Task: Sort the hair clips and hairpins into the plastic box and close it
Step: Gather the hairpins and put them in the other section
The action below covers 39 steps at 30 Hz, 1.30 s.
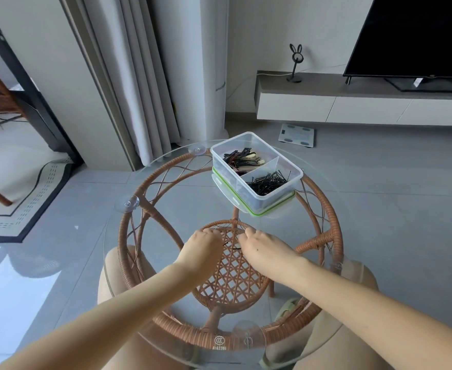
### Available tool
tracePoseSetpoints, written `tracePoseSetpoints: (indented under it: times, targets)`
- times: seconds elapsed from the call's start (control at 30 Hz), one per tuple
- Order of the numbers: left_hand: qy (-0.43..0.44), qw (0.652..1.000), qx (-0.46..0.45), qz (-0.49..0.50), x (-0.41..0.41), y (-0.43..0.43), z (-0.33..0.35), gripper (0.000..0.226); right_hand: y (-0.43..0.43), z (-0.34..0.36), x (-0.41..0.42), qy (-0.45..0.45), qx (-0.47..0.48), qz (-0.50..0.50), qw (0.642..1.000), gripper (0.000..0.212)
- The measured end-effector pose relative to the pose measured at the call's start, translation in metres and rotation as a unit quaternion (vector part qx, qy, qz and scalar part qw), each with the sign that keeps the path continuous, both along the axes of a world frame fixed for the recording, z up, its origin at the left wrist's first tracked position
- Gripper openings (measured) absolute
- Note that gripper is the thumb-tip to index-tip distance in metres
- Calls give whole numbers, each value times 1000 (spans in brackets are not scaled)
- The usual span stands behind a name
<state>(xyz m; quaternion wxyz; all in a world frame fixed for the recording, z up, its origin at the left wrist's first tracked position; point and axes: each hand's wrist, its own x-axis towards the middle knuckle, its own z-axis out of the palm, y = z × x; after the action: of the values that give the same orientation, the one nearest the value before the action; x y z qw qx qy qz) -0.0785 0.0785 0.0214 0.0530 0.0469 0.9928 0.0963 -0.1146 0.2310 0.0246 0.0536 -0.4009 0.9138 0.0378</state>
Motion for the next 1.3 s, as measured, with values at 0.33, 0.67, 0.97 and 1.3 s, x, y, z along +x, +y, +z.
tracePoseSetpoints:
  times: [0.33,0.67,0.97,1.3]
  targets:
    - [106,984,145,-12,-53,11,64,15,46,48,-26,50,-156,-134,977,30]
    - [213,961,148,96,-139,21,57,20,39,67,-118,34,-138,-165,976,32]
    - [40,947,181,261,-179,-19,43,49,44,52,-115,38,-224,-252,941,22]
    - [65,927,285,236,-182,-28,51,15,21,37,-73,-263,-505,-501,651,12]
